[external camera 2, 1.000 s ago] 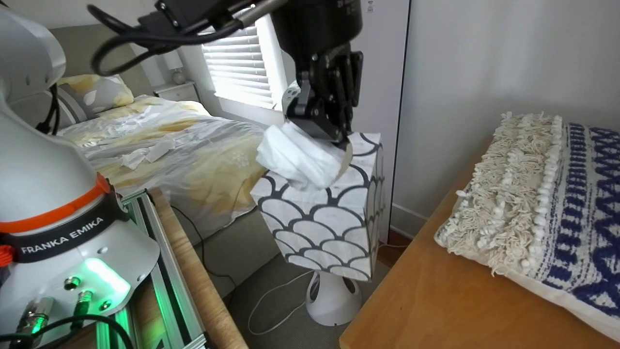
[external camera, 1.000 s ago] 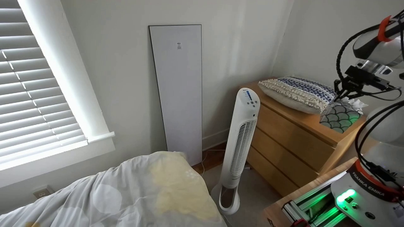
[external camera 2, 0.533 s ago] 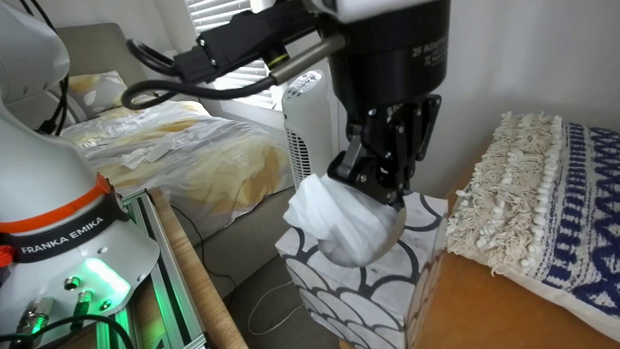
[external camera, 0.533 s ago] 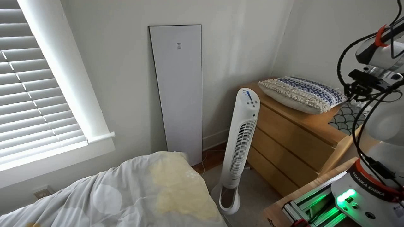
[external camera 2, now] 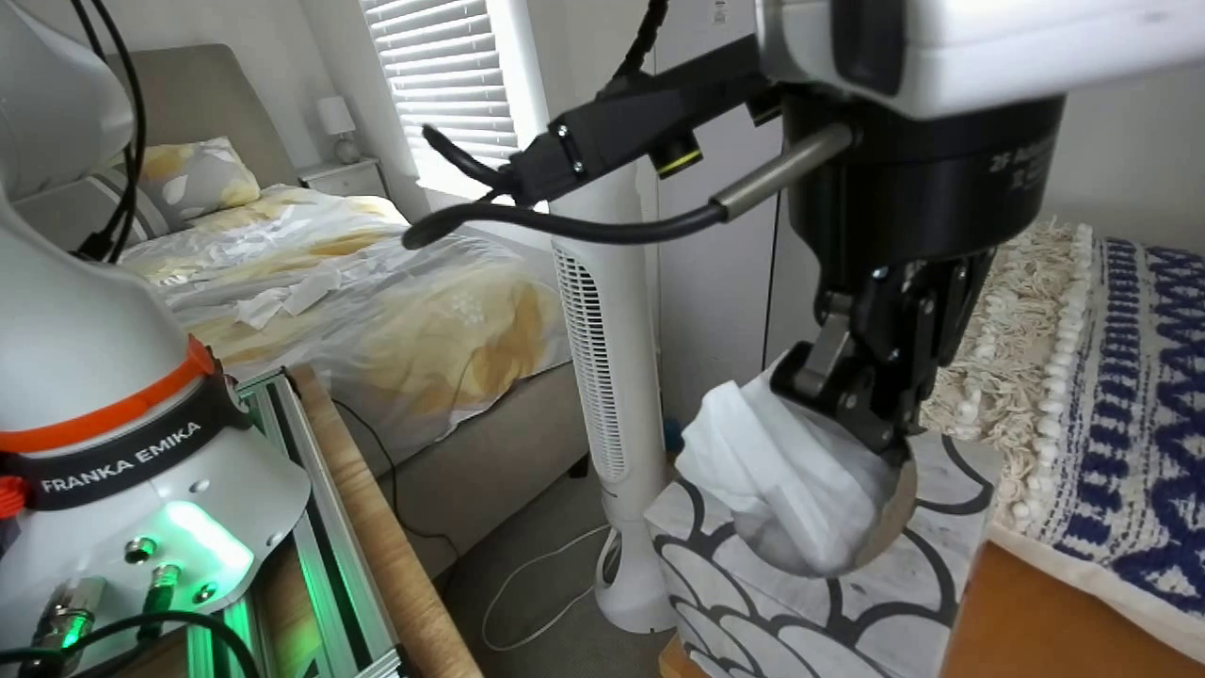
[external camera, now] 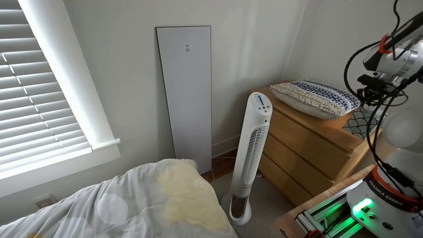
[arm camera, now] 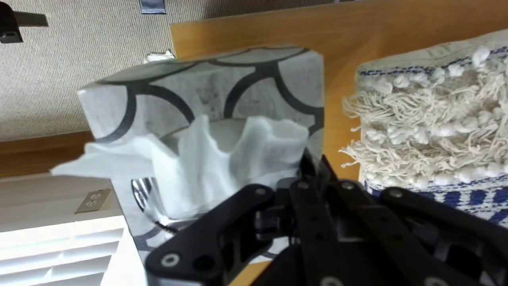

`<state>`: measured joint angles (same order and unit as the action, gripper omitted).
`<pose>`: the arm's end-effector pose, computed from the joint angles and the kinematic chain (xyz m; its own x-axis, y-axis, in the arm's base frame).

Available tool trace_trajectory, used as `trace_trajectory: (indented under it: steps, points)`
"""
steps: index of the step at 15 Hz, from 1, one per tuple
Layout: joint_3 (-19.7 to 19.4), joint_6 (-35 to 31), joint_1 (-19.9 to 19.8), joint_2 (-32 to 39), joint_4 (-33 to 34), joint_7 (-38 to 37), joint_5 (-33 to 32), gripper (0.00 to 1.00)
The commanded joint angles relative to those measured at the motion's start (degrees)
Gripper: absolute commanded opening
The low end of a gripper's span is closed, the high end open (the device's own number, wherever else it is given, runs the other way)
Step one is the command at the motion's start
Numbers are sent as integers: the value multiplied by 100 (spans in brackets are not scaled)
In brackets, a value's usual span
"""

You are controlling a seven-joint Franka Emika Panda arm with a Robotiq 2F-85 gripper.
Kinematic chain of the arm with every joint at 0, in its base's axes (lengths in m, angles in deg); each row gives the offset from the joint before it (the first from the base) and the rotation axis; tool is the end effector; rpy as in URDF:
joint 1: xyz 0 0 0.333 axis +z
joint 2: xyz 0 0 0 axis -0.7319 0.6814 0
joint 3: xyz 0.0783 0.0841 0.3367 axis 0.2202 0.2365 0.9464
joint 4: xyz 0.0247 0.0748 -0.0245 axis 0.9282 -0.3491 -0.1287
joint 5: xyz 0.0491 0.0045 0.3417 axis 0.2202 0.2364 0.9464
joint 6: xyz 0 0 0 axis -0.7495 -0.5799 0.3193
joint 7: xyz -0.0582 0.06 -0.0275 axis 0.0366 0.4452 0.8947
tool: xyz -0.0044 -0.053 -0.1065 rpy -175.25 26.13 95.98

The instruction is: Put the napkin box on the cabinet on the right

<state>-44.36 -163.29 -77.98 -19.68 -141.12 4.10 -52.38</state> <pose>0.2813 -0.3593 0.3763 0.0300 -0.9976 0.0627 -0.9927 -0.0370 -0.1147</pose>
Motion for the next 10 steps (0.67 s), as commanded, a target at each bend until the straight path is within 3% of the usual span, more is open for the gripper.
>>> trace_trajectory:
  steps: [1,3,4,10]
  points:
    - [-143,-132,269,506,372,-131,326,1]
    - [-155,-171,358,687,513,-133,545,1]
    - [-153,-179,400,763,568,-120,665,23]
    - [-198,-73,535,1044,851,-82,1016,66]
